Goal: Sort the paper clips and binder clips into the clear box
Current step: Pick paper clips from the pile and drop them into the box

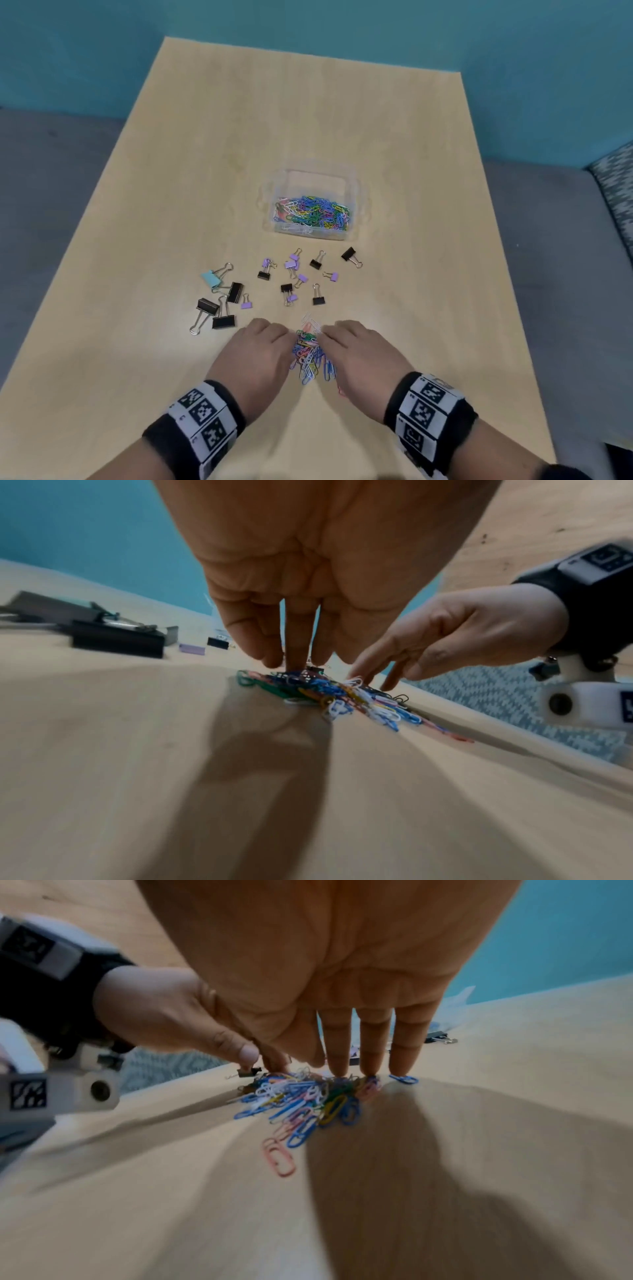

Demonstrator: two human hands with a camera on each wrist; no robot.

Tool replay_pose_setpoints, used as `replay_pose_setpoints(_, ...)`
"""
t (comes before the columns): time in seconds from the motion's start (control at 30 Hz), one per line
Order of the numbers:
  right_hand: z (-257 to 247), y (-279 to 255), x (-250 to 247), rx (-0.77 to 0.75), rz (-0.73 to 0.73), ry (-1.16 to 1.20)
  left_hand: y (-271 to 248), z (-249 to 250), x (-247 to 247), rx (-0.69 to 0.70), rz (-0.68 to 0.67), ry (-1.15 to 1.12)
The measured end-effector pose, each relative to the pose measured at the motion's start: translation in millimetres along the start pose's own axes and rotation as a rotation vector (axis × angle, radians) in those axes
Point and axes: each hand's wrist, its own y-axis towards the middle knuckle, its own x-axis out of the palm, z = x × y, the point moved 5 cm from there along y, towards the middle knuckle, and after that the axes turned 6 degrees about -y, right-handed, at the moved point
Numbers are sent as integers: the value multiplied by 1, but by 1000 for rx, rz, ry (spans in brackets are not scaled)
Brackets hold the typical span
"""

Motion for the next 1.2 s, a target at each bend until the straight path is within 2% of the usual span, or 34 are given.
replay_pose_setpoints(0.07,7,-10,2,98,15,92,-13,-4,-7,-126,48,-70)
replay_pose_setpoints(0.13,15,-20,5,280,-7,110,-19,-7,-4,-262,-19,-132)
replay_pose_setpoints(0.2,15,-22,7,377,-55,113,-16,-4,4,-296,-103,-103)
replay_pose_setpoints(0.43,-13,14,11,245,-41,49,6,7,17,-234,-32,34)
replay_pose_setpoints(0.7,-12,14,-8,184,-99,26,9,0,17,-226,-6,86)
replay_pose_setpoints(0.87,-9,14,-10,195,-134,41,9,3,9,-236,-40,16)
replay_pose_setpoints(1.07,-3,15,-9,166,-90,33,10,-3,2,-253,-89,-59)
replay_pose_setpoints(1.2,4,15,-10,174,-52,83,13,1,-13,-309,-49,-198)
